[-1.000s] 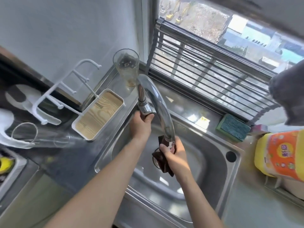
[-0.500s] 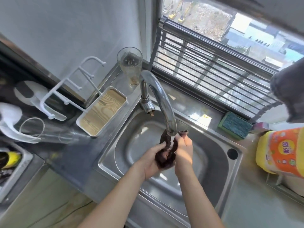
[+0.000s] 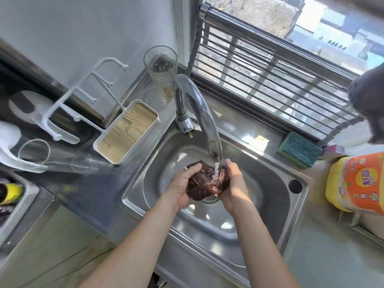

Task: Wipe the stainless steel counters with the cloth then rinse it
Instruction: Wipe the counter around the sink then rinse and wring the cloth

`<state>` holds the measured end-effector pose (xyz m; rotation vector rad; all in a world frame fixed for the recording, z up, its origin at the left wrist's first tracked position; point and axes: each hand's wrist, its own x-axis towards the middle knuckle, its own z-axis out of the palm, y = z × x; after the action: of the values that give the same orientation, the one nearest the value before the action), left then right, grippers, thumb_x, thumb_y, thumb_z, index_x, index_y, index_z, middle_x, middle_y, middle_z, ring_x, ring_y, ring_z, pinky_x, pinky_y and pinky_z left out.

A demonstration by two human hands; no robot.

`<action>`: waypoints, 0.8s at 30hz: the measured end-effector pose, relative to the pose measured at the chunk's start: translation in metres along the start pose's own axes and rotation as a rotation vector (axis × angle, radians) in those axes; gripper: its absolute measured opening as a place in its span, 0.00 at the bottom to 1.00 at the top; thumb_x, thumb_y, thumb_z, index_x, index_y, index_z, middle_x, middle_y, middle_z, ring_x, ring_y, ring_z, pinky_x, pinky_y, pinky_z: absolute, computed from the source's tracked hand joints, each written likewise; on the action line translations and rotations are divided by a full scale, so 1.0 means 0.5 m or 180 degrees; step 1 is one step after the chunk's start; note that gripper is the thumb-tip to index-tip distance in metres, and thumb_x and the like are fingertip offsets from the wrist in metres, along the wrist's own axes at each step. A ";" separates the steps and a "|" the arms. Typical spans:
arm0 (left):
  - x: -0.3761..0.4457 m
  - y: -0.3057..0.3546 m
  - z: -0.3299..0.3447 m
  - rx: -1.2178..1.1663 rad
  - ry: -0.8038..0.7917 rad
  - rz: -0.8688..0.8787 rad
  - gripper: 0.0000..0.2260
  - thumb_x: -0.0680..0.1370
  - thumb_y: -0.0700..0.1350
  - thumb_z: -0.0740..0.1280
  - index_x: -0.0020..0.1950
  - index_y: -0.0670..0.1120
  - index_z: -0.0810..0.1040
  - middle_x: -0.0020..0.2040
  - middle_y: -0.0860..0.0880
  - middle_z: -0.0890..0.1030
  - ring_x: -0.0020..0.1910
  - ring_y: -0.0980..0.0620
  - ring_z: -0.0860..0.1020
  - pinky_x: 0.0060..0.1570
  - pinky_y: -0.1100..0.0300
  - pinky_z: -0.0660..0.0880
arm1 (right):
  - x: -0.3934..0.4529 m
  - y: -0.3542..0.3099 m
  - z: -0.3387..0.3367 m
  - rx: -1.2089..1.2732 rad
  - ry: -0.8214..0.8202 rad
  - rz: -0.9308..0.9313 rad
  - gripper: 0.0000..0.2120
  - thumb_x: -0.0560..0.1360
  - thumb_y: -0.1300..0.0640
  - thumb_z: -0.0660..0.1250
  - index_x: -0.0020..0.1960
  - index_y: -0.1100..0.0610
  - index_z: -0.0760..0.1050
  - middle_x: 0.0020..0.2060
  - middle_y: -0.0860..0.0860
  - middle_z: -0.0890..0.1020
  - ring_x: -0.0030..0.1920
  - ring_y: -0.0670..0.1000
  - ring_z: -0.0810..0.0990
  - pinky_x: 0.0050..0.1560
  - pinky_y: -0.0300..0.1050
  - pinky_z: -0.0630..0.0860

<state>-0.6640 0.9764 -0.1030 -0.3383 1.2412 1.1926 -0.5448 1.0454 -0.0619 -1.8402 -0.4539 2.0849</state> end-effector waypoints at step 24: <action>0.031 -0.010 -0.010 0.0411 -0.0033 -0.0224 0.15 0.80 0.58 0.66 0.53 0.47 0.82 0.47 0.42 0.84 0.38 0.48 0.80 0.36 0.59 0.73 | 0.006 0.028 -0.040 -0.2712 0.1032 -0.2139 0.24 0.78 0.47 0.70 0.29 0.57 0.67 0.32 0.52 0.73 0.39 0.54 0.72 0.42 0.46 0.66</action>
<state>-0.6647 0.9781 -0.1200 -0.2777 1.2805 1.0476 -0.5258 1.0345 -0.0731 -1.9451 -1.7676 1.1655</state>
